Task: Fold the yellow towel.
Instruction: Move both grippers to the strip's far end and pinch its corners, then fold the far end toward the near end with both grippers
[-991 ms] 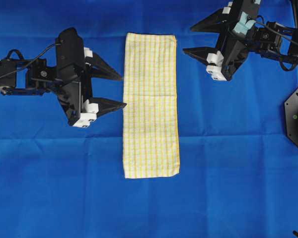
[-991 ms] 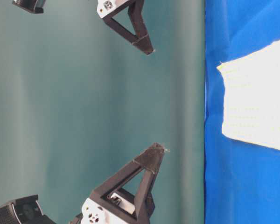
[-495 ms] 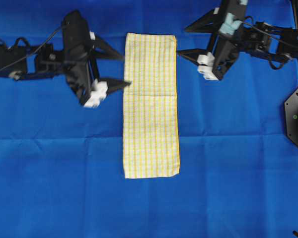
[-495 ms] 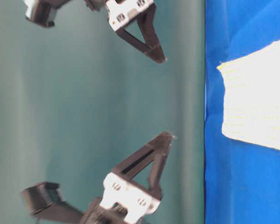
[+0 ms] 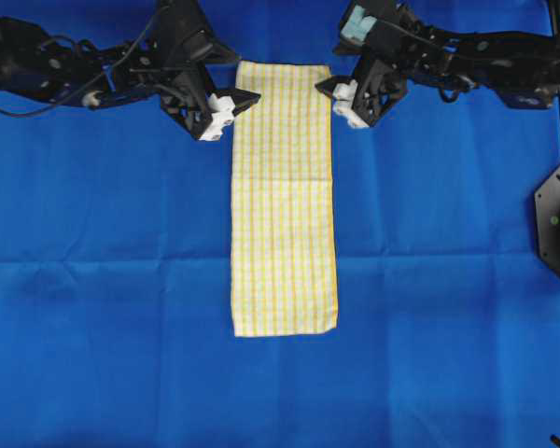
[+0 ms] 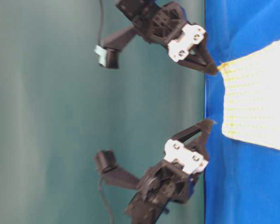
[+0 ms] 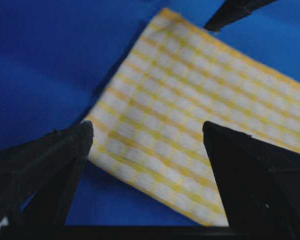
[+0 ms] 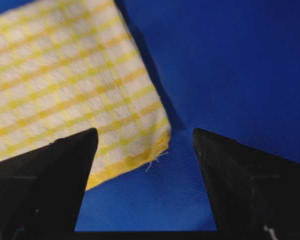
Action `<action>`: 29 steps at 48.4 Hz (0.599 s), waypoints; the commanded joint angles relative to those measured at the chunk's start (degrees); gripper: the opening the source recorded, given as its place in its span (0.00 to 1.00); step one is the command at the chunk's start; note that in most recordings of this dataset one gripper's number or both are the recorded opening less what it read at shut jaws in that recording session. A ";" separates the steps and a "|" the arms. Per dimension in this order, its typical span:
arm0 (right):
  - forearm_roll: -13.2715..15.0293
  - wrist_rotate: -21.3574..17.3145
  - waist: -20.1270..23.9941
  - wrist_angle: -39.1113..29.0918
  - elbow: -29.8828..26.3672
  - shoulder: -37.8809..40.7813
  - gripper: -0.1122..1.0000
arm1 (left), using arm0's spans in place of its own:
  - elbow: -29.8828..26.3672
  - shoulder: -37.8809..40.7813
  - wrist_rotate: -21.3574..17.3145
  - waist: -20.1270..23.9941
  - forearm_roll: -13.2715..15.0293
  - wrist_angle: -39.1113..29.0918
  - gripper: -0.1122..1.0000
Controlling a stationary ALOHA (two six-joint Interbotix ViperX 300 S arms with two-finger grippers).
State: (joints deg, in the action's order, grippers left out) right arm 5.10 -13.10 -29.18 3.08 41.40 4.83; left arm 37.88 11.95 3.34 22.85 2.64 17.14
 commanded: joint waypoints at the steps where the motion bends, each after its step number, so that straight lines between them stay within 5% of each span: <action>1: -0.35 -0.18 0.00 0.62 -1.85 0.79 0.79 | -1.67 1.14 -0.09 1.05 0.00 0.53 0.88; 19: -3.16 -0.18 -1.05 0.62 -3.69 5.45 0.79 | -3.16 6.59 0.09 2.46 0.35 1.41 0.83; 29: -4.04 -0.18 -1.05 0.88 -4.13 7.29 0.66 | -3.25 8.09 0.09 2.72 0.35 2.55 0.59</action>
State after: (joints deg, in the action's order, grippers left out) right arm 1.32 -13.45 -30.15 3.34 38.32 12.30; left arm 35.42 20.30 3.34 25.31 2.90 19.25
